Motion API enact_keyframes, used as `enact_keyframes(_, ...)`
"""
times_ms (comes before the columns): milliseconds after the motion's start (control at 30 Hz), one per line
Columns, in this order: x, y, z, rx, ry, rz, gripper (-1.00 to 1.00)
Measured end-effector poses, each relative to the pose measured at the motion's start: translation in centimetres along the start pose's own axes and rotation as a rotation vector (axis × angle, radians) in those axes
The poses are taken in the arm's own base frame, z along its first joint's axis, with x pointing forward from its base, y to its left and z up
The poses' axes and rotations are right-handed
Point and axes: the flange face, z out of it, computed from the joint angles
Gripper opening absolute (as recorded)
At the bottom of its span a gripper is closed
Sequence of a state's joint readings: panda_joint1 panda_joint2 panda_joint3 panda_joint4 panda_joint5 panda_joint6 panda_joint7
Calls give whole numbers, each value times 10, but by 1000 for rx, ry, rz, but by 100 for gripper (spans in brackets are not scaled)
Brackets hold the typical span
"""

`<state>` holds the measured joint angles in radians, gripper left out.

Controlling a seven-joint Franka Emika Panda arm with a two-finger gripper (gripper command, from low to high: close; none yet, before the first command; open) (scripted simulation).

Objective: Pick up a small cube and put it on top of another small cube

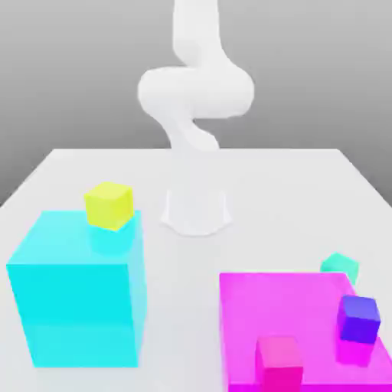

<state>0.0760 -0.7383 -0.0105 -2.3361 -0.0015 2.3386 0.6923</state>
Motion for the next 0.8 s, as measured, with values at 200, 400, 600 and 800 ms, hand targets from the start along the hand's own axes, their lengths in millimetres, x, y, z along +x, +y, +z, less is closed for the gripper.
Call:
enact_keyframes(200,-66,-29,98,16,-184,-386,0)
enact_keyframes(400,-157,-46,175,58,-350,-773,0)
enact_keyframes(600,-262,-43,230,122,-507,-1167,0)
enact_keyframes(800,-368,-17,263,208,-656,-1565,0)
